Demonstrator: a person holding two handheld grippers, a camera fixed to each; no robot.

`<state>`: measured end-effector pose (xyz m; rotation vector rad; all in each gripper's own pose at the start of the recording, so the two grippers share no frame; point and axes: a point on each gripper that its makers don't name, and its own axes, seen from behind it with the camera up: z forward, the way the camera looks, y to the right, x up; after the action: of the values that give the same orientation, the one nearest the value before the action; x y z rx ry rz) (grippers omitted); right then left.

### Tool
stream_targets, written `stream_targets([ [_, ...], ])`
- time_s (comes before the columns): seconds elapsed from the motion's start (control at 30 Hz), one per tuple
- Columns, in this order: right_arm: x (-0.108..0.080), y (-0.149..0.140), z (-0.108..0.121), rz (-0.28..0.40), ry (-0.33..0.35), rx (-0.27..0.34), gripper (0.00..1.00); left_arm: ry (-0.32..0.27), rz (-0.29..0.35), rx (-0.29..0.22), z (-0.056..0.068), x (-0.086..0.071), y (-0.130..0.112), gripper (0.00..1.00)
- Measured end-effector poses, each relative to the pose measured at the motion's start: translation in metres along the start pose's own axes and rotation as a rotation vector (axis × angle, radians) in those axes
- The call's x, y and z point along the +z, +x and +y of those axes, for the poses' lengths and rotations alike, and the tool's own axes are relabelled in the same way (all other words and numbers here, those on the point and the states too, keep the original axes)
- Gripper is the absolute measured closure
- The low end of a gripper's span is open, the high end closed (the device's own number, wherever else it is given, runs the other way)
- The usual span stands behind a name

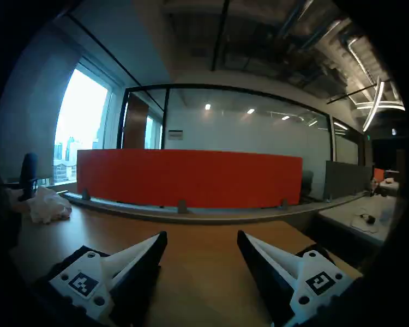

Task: Fold towel

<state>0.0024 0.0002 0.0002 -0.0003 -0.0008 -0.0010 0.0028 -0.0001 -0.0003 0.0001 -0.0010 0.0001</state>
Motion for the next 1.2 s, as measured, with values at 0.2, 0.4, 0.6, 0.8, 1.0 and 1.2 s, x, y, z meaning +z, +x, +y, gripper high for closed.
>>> stream_targets([
  [0.2, -0.001, 0.036, 0.002, -0.004, -0.005, -0.012, 0.0, -0.003, -0.013, 0.005, 0.002, -0.004, 0.034, 0.03],
  [0.4, -0.002, 0.053, 0.001, -0.01, 0.001, -0.006, 0.0, -0.02, -0.033, 0.005, 0.009, -0.006, 0.05, 0.03],
  [0.6, 0.001, 0.065, -0.001, -0.021, 0.017, -0.012, 0.0, -0.056, -0.055, 0.02, 0.015, -0.004, 0.063, 0.03],
  [0.8, -0.002, 0.065, -0.02, -0.072, 0.105, -0.061, 0.0, -0.149, -0.108, 0.043, 0.032, -0.004, 0.064, 0.03],
  [1.0, -0.01, 0.054, -0.043, -0.156, 0.223, -0.113, 0.0, -0.27, -0.172, 0.048, 0.055, -0.01, 0.057, 0.03],
  [1.2, -0.017, 0.046, -0.057, -0.205, 0.302, -0.142, 0.0, -0.344, -0.224, 0.05, 0.068, -0.017, 0.046, 0.03],
])
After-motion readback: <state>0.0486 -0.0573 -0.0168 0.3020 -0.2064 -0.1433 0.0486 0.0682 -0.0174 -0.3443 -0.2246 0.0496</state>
